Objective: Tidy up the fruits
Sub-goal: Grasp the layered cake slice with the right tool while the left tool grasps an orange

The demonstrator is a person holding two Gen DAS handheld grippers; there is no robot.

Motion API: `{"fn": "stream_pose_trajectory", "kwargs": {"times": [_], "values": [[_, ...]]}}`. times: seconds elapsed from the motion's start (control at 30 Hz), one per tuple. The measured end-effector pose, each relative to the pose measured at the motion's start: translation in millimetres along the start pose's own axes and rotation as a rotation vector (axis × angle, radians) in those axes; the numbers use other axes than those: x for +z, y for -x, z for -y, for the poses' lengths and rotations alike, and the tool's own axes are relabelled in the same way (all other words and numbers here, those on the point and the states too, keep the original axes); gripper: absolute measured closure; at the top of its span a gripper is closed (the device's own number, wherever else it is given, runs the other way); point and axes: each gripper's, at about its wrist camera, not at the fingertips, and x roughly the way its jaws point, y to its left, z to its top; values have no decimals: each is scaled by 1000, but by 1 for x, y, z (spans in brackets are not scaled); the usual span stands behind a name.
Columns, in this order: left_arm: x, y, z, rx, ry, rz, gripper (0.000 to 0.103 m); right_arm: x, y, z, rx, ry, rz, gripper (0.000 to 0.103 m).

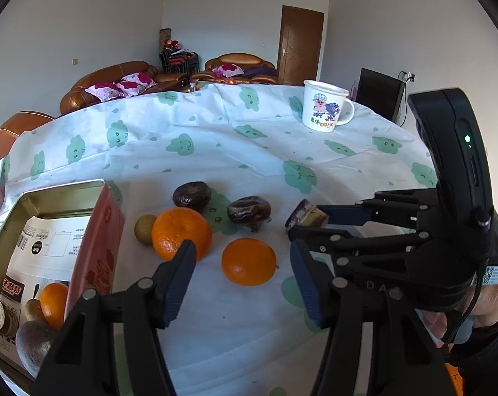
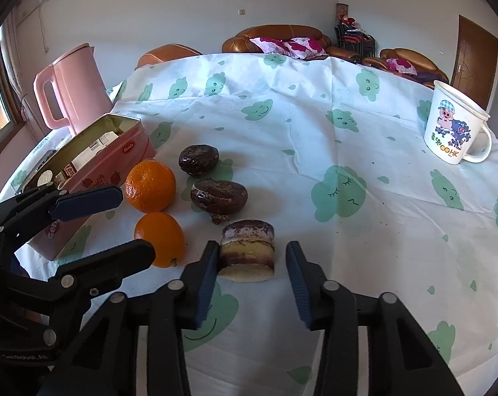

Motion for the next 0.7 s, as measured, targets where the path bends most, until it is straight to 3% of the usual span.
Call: {"fn": "stream_pose_trajectory", "kwargs": {"times": [0.17,0.27,0.37,0.53,0.7], "values": [[1,-9,1,-18,-9,-46,43,0,6,12,-35,-62,32,67],[2,-18,5,-17,-29,-84,58,0,6,11,-40,-57,34,67],[4,-27,6,-19,-30,-112,61,0,6,10,-35,-52,31,67],[6,-28,5,-21,-27,-100,61,-1,8,13,-14,-67,45,67],[6,-15,2,-10,-15,-33,61,-2,17,11,-13,-58,90,67]]}}
